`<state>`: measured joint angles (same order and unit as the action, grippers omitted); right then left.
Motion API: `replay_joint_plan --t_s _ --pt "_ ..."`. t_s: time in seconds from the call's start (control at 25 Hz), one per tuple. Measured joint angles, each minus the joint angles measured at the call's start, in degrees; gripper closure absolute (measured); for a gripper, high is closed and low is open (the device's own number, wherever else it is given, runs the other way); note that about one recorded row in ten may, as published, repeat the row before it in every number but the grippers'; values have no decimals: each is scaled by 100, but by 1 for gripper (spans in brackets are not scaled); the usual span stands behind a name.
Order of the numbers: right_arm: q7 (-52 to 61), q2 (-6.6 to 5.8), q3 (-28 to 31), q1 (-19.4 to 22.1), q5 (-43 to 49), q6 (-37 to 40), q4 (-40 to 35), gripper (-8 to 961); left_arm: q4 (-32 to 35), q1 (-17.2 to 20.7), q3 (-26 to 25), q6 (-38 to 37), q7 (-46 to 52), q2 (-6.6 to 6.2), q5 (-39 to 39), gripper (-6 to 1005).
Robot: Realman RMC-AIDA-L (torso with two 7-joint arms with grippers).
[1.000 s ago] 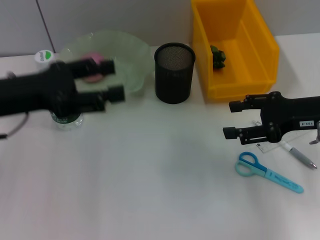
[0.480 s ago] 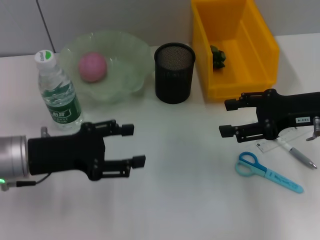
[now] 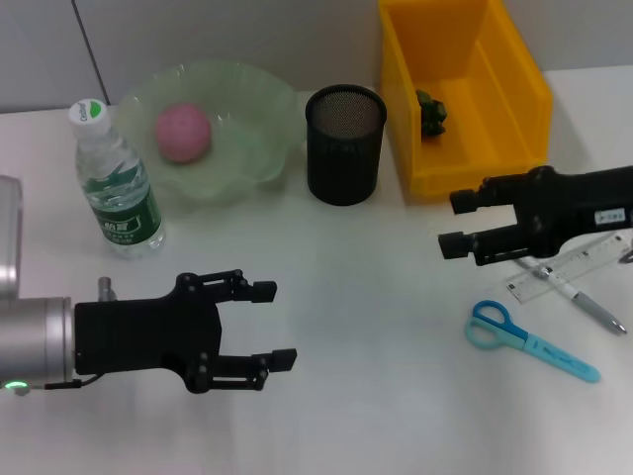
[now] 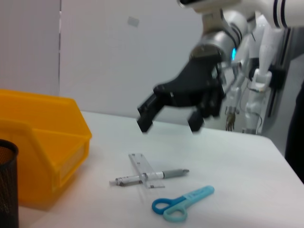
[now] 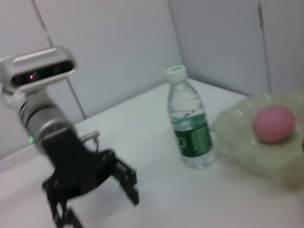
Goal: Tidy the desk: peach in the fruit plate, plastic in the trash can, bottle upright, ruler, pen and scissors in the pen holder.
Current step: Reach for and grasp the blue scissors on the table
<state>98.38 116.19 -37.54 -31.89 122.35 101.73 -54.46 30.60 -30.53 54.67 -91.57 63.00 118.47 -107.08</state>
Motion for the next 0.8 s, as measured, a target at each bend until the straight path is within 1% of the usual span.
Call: replay_joint_plan --t_s 0.08,0.12,0.24,0.28,0.36,0.48,0.52,0.6,0.72,0.8 --pt "828 -6 -214 -47 157 118 -506 168 -15 -13 52 96 -66 12 8 200" --pt "1454 -20 -427 -97 322 212 -930 168 -17 -17 61 139 -69 18 18 199" --pt "2746 -36 -943 -270 910 557 -1805 168 -24 -8 20 172 -51 22 46 199" --pt "3245 -39 -1187 -396 1242 741 -2051 168 -25 5 0 174 -45 21 68 199" --pt "3886 -47 -1569 -648 1792 1046 -2255 168 -27 31 -19 176 -33 14 146 199" --pt "4491 -47 -2072 -1038 2617 1404 -2162 168 -28 41 -33 176 2 1 194 199" --pt "4551 -25 -2186 -1131 2853 1430 -2087 168 -28 45 -54 175 25 -5 201 199" --pt "4559 62 -2443 -1296 3360 1396 -1868 168 -28 46 -65 170 33 -6 203 199" --pt "4418 159 -2842 -1387 3857 1172 -1520 169 -28 52 -65 150 47 -13 205 199" --pt "4319 207 -3005 -1372 4040 964 -1360 169 -28 52 -48 144 59 -17 205 199"
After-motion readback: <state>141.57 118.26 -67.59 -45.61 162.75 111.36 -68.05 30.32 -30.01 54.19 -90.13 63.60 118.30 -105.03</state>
